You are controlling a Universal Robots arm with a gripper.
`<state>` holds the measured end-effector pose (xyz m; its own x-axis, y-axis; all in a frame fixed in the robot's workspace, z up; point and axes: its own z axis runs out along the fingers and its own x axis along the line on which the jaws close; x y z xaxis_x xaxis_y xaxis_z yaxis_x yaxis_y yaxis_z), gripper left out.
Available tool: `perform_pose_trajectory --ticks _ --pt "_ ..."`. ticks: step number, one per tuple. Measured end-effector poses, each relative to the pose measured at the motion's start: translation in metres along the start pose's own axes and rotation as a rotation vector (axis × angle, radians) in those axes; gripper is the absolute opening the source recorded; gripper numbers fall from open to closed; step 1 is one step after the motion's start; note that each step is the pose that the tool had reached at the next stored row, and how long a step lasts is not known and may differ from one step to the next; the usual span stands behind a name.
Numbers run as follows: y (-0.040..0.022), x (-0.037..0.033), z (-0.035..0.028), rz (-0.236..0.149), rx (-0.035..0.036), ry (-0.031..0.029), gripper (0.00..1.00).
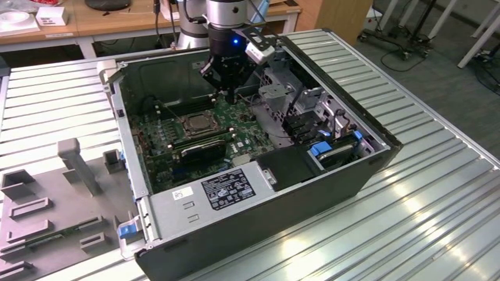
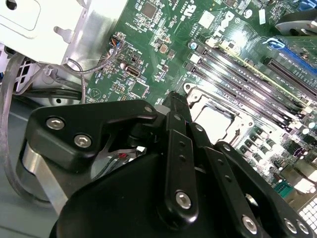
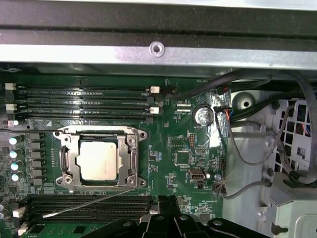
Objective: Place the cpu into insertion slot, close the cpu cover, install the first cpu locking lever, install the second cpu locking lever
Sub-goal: 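Install the first cpu locking lever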
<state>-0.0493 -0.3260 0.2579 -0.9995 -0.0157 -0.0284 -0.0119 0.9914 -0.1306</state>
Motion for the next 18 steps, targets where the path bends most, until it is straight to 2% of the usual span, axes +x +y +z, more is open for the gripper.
perform_pose_trajectory --ticks 14,18 --pt "0.0 0.0 0.0 0.0 0.0099 -0.0026 0.11" --pt "0.0001 0.0006 0.0 0.0 0.0104 -0.0026 0.11"
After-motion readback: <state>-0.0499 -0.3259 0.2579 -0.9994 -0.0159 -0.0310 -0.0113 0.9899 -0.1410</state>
